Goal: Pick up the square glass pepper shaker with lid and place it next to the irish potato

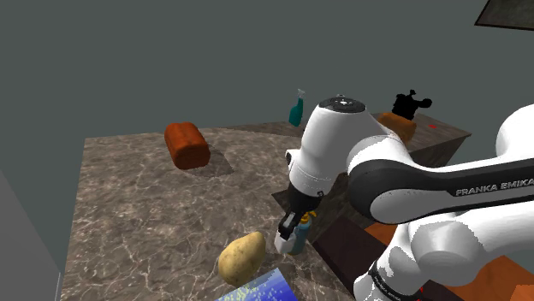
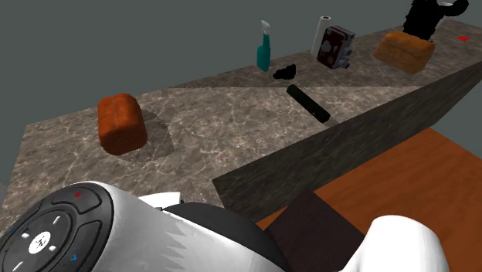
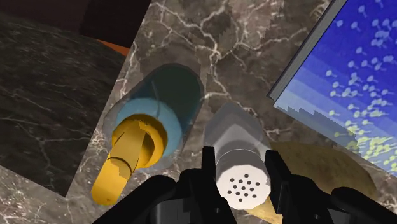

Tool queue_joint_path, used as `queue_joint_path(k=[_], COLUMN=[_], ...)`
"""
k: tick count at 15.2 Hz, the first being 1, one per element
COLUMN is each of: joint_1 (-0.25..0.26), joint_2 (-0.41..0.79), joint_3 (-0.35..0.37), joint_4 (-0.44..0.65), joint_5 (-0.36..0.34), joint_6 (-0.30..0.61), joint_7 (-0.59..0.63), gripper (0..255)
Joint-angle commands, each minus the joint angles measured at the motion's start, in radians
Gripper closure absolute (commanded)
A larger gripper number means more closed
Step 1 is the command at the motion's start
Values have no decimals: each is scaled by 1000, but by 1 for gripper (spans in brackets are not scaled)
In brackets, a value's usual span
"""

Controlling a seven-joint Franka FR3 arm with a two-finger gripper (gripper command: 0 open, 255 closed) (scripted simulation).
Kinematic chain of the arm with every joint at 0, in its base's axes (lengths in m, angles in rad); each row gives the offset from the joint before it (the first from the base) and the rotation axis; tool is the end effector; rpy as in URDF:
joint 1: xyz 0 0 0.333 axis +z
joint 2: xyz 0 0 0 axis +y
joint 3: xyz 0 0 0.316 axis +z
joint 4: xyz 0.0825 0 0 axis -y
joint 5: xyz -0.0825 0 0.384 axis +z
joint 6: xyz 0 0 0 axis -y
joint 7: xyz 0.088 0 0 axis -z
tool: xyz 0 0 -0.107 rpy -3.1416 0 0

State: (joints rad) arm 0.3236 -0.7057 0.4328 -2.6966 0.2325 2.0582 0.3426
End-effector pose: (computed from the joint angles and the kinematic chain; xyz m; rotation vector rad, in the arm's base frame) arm 0.2468 0.2407 0.4231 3.0783 0.3340 0.0978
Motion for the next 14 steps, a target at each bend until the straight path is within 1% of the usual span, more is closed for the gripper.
queue_joint_path(k=[1, 8, 14], joint_1=[2, 2, 2], joint_2=[9, 67, 67], joint_3=[8, 40, 40], joint_4=[-22, -88, -88], joint_5=[6, 22, 22], joint_6=[31, 155, 155], joint_7=[1, 8, 9], gripper=[255, 255, 255])
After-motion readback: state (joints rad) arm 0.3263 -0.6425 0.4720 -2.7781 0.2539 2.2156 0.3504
